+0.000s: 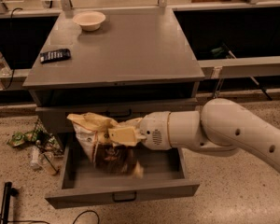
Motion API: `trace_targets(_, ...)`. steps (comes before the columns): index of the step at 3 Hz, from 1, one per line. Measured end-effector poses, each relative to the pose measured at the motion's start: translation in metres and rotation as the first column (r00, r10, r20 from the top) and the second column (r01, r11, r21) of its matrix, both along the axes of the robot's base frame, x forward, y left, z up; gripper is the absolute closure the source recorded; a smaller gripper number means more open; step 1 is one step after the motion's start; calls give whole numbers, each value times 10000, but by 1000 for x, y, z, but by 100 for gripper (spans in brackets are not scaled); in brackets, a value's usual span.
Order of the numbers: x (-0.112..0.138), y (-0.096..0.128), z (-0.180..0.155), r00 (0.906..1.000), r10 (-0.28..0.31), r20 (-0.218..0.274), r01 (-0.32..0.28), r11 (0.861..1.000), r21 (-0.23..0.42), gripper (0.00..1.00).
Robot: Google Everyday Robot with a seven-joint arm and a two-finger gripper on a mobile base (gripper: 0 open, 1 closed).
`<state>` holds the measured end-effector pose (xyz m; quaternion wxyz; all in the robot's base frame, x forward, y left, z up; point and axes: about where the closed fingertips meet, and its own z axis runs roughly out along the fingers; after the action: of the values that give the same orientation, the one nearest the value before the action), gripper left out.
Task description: Place brown chip bag into middle drawer
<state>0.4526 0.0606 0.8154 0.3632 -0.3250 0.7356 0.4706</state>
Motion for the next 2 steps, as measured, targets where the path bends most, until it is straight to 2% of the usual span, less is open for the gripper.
trace_targets(1, -5, 5, -38, 9992, 265, -291, -273, 9993, -254, 100)
trace_targets(2, 11, -1, -75, 9991, 427, -81, -432, 9955, -842, 100)
